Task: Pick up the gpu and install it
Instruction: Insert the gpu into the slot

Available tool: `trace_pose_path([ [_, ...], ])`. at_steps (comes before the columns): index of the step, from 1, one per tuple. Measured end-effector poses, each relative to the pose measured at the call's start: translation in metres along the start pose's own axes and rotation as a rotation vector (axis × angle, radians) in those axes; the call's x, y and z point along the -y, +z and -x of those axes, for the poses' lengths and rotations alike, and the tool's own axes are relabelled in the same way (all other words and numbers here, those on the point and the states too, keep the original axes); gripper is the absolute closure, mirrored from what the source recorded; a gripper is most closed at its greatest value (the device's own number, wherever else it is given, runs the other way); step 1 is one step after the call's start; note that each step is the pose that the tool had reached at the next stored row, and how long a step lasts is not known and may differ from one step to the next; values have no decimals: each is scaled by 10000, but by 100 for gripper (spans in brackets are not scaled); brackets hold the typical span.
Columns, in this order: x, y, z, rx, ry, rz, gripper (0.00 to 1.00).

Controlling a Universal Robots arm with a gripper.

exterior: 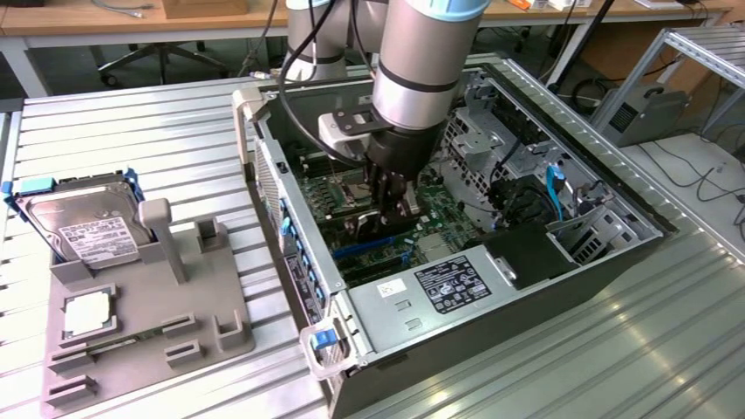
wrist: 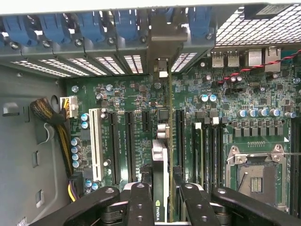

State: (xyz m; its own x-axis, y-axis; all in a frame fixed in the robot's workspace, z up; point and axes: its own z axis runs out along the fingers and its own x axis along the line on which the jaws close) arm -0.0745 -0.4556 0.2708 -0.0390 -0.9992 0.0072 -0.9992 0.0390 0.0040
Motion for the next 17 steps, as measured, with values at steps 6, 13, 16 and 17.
trace_pose_path([
  [6,0,7,0,-1,-55,0,73],
  [13,1,8,0,-1,-146,-1,73],
  [16,7,8,0,-1,-147,-1,73],
  [17,9,8,1,-1,-146,-1,73],
])
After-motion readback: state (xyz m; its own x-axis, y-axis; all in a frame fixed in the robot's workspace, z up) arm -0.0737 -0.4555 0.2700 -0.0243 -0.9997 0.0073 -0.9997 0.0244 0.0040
